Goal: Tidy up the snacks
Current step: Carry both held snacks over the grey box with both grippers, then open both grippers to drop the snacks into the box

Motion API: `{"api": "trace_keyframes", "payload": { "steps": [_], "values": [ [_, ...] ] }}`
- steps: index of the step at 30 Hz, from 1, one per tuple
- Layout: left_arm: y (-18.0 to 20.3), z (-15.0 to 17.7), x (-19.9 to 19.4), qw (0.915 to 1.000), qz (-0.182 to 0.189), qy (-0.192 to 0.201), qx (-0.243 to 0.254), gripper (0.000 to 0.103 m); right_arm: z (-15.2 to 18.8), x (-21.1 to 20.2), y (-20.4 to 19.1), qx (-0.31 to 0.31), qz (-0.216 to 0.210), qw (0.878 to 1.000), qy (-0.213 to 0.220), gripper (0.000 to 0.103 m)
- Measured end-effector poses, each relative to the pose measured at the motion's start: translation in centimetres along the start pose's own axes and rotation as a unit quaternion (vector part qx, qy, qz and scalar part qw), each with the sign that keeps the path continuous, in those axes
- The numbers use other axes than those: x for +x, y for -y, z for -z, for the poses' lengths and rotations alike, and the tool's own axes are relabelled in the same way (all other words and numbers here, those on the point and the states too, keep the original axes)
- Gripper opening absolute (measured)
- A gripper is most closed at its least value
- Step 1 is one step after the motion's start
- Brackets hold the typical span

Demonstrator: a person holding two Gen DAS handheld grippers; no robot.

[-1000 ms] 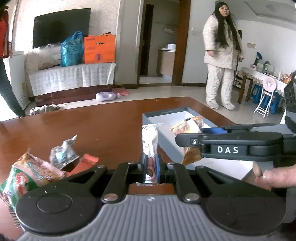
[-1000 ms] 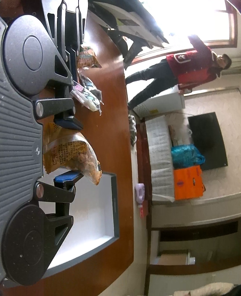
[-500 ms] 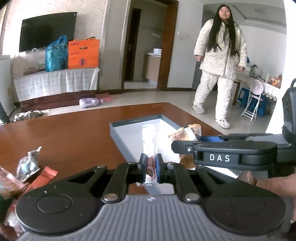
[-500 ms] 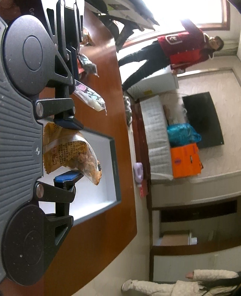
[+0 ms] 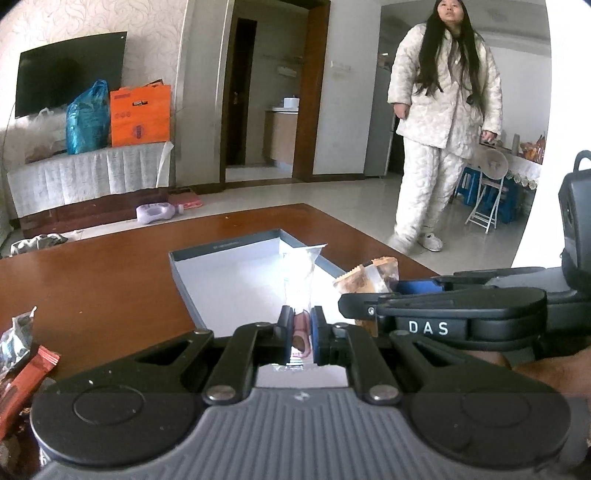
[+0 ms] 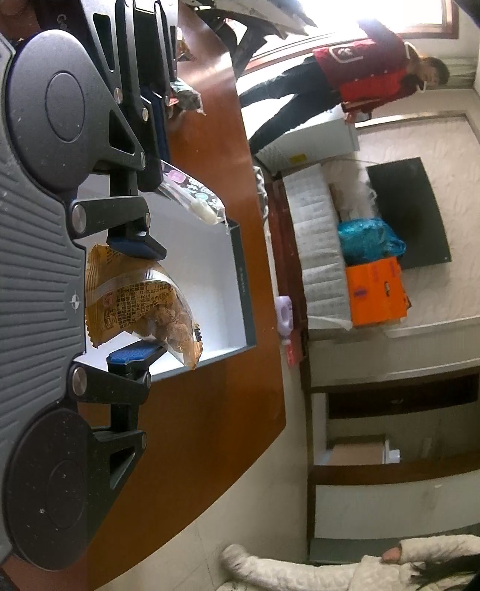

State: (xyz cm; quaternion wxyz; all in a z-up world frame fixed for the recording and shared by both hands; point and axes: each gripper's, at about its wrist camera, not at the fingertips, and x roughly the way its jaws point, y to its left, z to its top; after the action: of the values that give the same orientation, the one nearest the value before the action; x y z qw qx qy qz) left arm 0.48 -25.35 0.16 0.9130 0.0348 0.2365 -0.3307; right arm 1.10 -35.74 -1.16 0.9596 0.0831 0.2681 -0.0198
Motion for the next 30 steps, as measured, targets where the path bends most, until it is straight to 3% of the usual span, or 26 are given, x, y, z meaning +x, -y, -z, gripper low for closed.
{"api": "trace_keyframes", "payload": {
  "steps": [16,30],
  "values": [
    [0.6,0.4,4.3,0.9996,0.009,-0.027,0.007,0.005,0.6,1.5,0.2,-0.009,0.015,0.999,-0.042,0.048],
    [-0.8,0.5,7.1,0.9986,-0.007,-0.053,0.002,0.005,0.5,2.1,0.0,-0.019,0.017,0.998,-0.055,0.048]
  ]
}}
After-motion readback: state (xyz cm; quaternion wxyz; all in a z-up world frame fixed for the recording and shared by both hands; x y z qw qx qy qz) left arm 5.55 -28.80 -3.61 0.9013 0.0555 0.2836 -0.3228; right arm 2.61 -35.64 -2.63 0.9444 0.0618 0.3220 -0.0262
